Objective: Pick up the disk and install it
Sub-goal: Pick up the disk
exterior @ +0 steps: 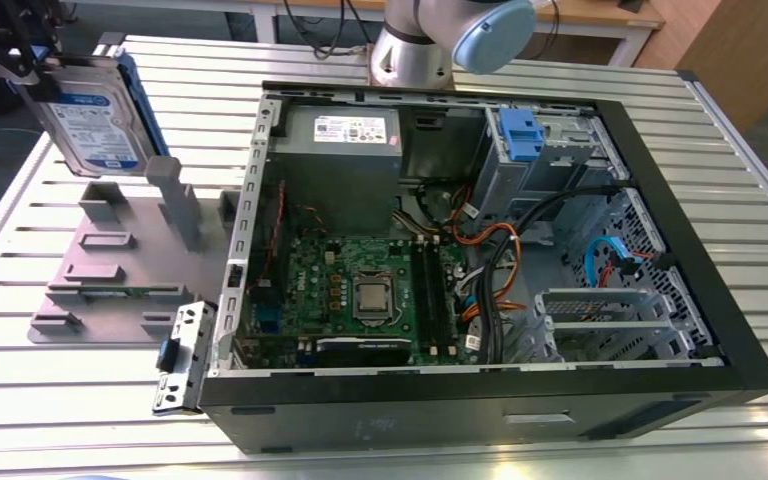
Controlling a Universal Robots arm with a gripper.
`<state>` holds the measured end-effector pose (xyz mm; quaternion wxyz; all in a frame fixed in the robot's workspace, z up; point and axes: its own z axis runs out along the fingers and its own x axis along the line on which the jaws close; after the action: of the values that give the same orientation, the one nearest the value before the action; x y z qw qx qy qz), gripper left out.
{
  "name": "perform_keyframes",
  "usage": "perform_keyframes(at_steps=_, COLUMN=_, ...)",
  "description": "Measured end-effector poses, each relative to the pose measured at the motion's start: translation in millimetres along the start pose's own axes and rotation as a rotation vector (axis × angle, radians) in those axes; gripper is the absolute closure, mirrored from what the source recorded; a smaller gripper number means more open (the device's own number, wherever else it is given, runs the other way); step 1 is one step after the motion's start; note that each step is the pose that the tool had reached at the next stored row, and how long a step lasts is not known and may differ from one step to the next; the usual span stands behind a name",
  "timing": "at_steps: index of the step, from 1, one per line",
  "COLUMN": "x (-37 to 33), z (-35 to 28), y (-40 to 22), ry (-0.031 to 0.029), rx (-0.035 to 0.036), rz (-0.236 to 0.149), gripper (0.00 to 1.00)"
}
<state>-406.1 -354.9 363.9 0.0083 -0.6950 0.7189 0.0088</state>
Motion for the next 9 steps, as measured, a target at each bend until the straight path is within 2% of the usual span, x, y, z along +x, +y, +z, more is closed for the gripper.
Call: perform_keyframes(at_steps=9, x=-0.1, z=-2.2, y=0.0, ry=0.0, rx=0.0, rz=0.0, gripper=0.64)
